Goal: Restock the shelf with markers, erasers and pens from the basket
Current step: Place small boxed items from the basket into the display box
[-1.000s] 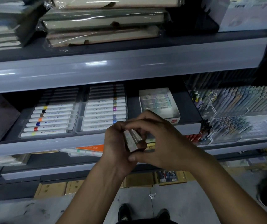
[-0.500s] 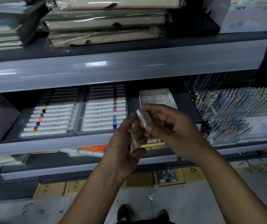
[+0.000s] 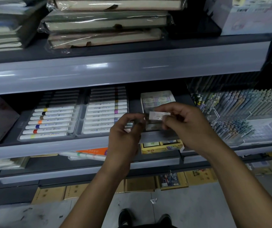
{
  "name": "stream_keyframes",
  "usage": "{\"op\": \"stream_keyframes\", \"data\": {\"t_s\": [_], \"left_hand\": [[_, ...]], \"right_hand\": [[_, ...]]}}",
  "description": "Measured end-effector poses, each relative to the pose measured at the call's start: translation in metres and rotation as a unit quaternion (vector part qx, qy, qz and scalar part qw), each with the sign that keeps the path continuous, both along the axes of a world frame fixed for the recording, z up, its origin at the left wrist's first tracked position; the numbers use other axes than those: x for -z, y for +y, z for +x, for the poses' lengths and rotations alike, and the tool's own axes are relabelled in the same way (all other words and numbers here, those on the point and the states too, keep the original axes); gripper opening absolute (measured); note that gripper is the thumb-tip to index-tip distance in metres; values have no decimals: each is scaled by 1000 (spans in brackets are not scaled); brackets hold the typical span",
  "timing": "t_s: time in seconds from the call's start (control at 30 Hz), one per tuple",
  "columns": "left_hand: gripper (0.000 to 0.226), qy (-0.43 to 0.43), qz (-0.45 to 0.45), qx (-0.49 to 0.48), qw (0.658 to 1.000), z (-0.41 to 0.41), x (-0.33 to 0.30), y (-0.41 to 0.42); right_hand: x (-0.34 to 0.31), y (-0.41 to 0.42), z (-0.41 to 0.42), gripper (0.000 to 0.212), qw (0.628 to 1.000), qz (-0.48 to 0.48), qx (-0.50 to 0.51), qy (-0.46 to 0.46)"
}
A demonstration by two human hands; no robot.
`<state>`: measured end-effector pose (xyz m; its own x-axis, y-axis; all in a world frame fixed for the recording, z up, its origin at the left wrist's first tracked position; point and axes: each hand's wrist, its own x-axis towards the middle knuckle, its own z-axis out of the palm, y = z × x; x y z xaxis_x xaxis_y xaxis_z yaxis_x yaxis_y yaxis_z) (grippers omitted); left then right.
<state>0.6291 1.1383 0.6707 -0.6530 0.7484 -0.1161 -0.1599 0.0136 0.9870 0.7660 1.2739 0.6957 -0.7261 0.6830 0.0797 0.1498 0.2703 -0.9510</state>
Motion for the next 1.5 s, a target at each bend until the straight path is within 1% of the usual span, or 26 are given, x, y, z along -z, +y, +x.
{"op": "stream_keyframes", "data": {"t_s": [0.1,0.2,0.33,0.43,0.53,0.63,0.7,0.9,1.1,1.27,1.5], "left_hand": [[22,114,-6,1,993,-1,7,4],[21,195,-33,9,980,-1,14,7],[20,285,-63,15,956,-1,21,10],[19,332,-81,11,940,3,23,9],[20,362,-92,-4,928,5,23,8],[21,369,-96,-6,924,6,23,7],[21,366,-99,-4,925,6,22,7],[21,359,-106,-6,927,5,20,8],[21,358,-103,-3,928,5,20,7],[21,352,-98,3,931,6,17,6],[21,353,-98,5,931,4,19,6]], "right_hand": [[-1,12,2,32,1000,11,13,-9],[0,25,3,35,999,25,34,-28],[3,43,2,26,985,120,88,-86],[4,52,0,20,971,194,76,-120],[9,61,-2,24,943,270,43,-191],[10,66,-6,31,920,304,23,-245],[8,68,-11,34,912,309,16,-270],[6,71,-20,33,887,339,22,-312],[6,69,-22,28,888,342,30,-307],[6,65,-21,27,892,334,55,-298],[7,62,-21,19,893,325,77,-303]]}}
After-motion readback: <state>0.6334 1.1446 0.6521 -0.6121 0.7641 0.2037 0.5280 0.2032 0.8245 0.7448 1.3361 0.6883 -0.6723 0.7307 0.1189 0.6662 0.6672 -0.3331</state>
